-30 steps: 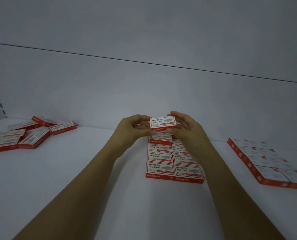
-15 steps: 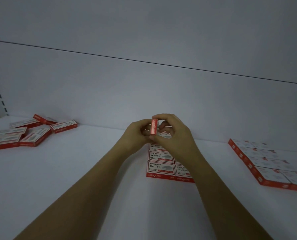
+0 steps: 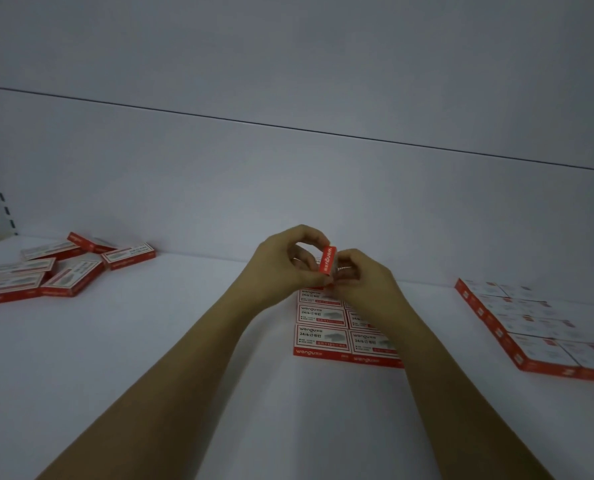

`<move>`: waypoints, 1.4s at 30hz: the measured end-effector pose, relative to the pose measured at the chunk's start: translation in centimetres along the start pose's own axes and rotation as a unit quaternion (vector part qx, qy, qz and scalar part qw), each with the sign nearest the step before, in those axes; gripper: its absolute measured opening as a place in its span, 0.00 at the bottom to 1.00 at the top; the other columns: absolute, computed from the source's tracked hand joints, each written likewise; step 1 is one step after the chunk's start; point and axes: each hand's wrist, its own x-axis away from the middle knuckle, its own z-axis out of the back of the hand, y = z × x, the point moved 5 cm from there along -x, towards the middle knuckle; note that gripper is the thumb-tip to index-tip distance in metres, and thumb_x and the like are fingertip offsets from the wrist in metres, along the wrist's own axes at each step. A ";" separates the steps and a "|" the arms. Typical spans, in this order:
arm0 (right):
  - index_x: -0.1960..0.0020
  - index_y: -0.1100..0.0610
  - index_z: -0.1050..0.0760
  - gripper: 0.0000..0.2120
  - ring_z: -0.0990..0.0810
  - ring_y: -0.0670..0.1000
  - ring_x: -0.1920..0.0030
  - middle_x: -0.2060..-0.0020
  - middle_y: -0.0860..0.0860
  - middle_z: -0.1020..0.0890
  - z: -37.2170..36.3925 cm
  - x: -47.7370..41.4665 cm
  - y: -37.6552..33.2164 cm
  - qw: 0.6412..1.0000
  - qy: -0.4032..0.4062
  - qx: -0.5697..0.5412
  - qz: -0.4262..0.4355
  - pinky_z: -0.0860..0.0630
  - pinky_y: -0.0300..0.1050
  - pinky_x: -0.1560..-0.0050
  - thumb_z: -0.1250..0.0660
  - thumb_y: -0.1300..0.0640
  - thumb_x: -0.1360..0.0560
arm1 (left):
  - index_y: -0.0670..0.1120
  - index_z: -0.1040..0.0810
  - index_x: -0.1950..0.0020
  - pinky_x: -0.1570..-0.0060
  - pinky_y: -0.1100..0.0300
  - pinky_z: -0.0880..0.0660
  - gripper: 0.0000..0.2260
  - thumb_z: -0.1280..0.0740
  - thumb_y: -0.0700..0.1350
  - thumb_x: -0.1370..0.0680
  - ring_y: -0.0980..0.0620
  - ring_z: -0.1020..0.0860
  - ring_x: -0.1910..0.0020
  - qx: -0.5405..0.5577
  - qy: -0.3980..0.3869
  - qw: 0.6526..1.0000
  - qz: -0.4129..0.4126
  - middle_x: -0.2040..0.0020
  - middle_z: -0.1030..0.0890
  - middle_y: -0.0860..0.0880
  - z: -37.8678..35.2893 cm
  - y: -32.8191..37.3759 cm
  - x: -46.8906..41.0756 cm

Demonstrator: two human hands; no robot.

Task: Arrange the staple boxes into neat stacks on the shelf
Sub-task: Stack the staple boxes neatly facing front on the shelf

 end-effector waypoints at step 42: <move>0.32 0.52 0.31 0.24 0.27 0.43 0.48 0.37 0.49 0.27 1.7 -0.2 -0.8 0.981 0.103 0.142 0.076 0.32 0.30 0.49 0.31 0.56 0.26 | 0.45 0.26 0.33 0.48 0.68 0.27 0.21 0.30 0.40 0.26 0.56 0.23 0.50 -0.185 0.064 0.980 -0.025 0.42 0.22 0.48 -0.1 -3.1 -0.8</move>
